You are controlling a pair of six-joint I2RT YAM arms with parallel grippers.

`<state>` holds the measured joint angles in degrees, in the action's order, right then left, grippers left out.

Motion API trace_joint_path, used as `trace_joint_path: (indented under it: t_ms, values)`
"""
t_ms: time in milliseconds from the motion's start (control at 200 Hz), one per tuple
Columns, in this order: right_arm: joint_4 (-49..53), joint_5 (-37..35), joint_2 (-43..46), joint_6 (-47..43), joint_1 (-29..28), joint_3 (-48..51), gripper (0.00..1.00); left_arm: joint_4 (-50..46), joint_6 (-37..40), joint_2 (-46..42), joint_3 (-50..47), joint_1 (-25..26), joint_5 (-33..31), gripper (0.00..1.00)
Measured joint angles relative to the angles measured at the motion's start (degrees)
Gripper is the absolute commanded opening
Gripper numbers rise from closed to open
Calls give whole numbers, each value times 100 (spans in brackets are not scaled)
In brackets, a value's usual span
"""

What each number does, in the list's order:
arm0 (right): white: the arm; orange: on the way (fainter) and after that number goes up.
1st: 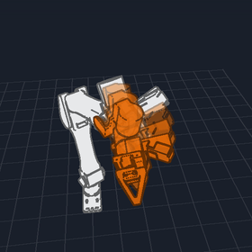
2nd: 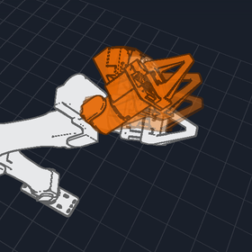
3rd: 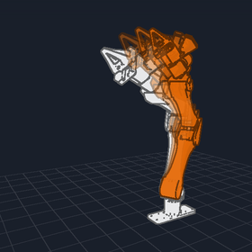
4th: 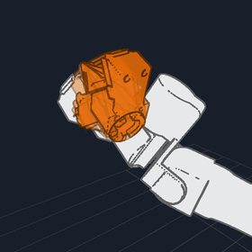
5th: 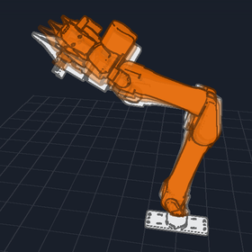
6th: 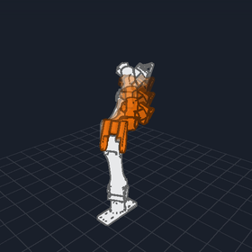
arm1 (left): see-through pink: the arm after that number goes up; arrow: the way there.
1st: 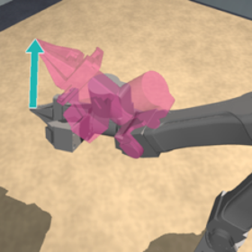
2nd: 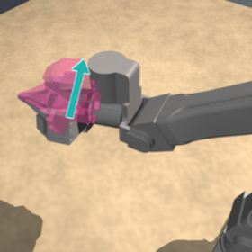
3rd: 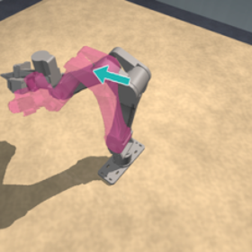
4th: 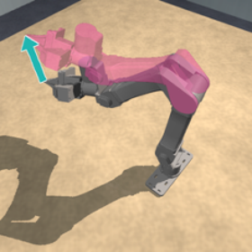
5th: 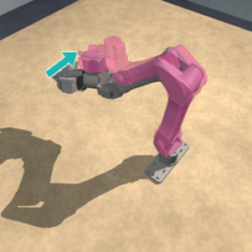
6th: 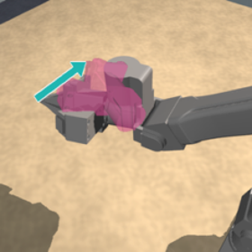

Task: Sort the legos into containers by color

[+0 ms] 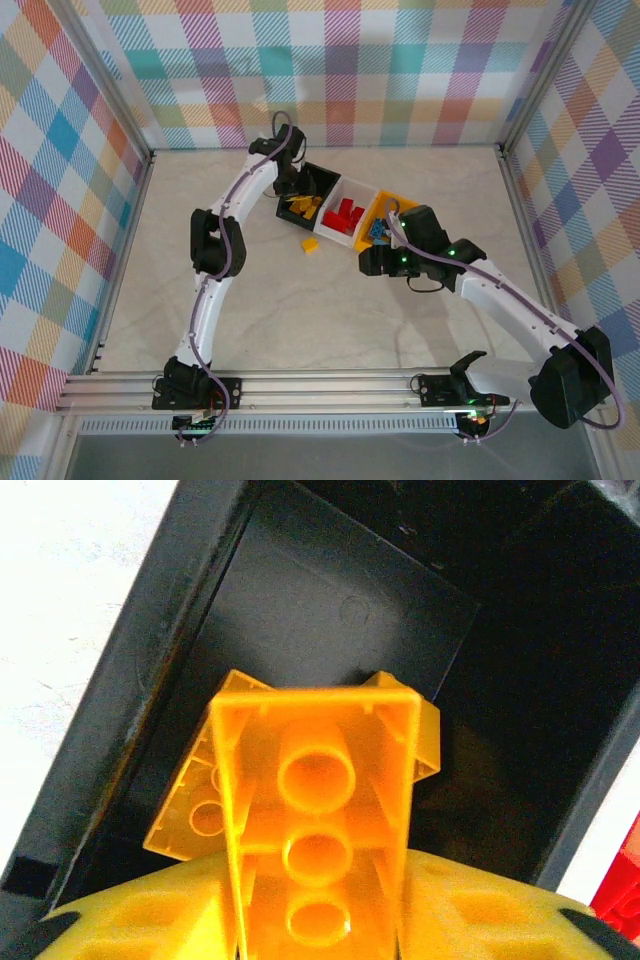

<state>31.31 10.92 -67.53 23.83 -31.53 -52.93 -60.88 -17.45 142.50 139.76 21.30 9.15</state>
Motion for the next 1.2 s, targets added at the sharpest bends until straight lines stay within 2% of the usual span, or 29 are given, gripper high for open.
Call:
trace_joint_path:
  t_ms: [205,535,615,765,905,1050,1200]
  values:
    - [-4,7,-55,83,0,-2,68,-4,-70,11,66,0,26,63]
    - [-181,107,-164,101,0,-2,69,-116,-70,-240,-103,4,-114,67]
    - [-227,170,-247,98,0,-2,69,-68,-70,-728,-664,4,-203,67]
    - [-341,262,-304,94,0,-2,69,162,-76,-2155,-2361,61,-332,68]
    - [-455,352,-306,94,0,0,69,494,-61,-3252,-3853,317,-341,70]
    - [-518,393,-299,101,0,24,70,922,291,-3357,-4774,691,-175,77]
    - [-476,413,-177,118,0,127,70,1233,859,-2883,-4892,914,-107,81]
